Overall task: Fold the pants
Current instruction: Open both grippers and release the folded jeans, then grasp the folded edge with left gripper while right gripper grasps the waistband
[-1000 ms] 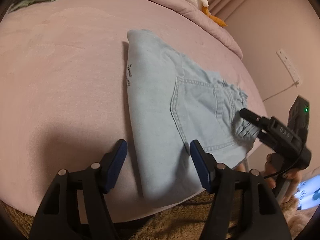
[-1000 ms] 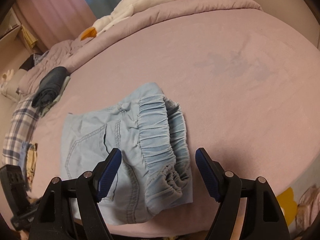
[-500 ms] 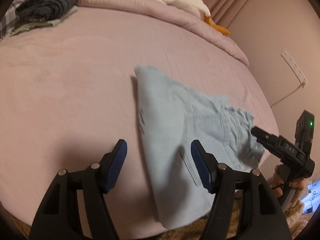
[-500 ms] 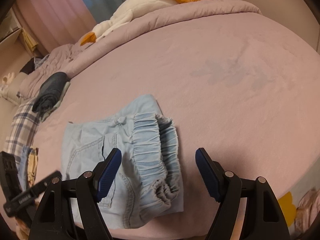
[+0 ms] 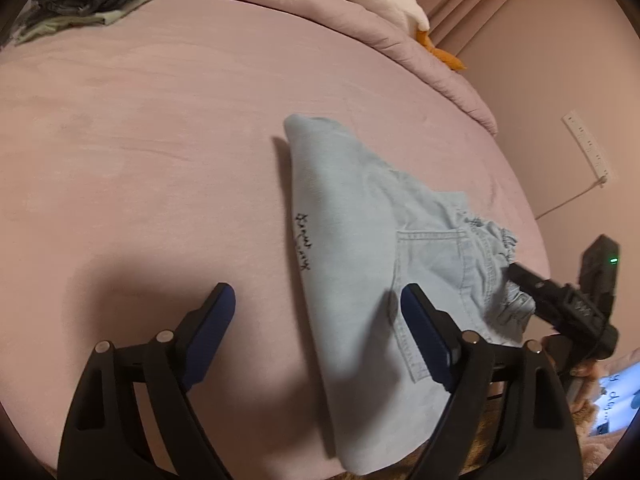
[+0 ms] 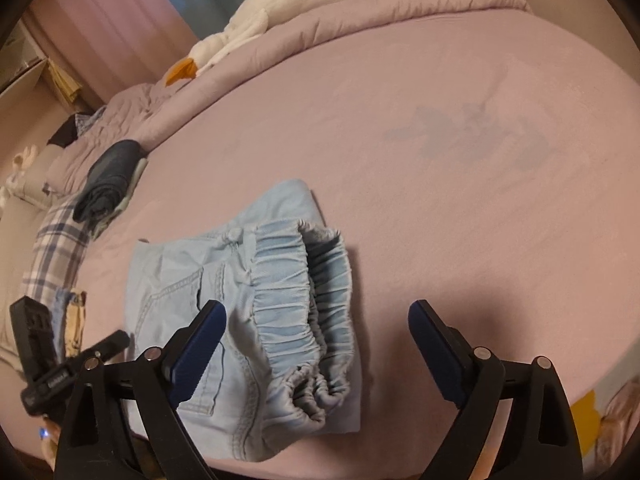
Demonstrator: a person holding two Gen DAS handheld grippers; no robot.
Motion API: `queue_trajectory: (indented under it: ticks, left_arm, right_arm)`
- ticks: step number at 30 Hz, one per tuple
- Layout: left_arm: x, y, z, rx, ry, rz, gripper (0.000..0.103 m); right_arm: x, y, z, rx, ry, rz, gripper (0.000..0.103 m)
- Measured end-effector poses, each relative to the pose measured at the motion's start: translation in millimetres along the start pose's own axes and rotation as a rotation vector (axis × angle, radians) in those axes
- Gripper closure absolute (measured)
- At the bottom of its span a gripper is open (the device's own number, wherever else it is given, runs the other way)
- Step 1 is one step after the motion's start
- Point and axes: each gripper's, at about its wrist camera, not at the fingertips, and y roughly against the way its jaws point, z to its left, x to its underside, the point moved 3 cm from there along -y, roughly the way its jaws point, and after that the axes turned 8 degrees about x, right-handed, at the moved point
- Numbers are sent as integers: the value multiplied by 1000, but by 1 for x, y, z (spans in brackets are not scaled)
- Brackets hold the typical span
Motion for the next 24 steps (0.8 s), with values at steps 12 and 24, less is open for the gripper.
queue_trajectory:
  ticks: [12,24]
  left_arm:
    - [-4,-14,7,173,106,36,34]
    - [-2,-13,-12,177,137,45,82]
  right_arm:
    - [-4,-28,18,-116,79,38,5]
    - [4,-14,39,-80,46,-28,57]
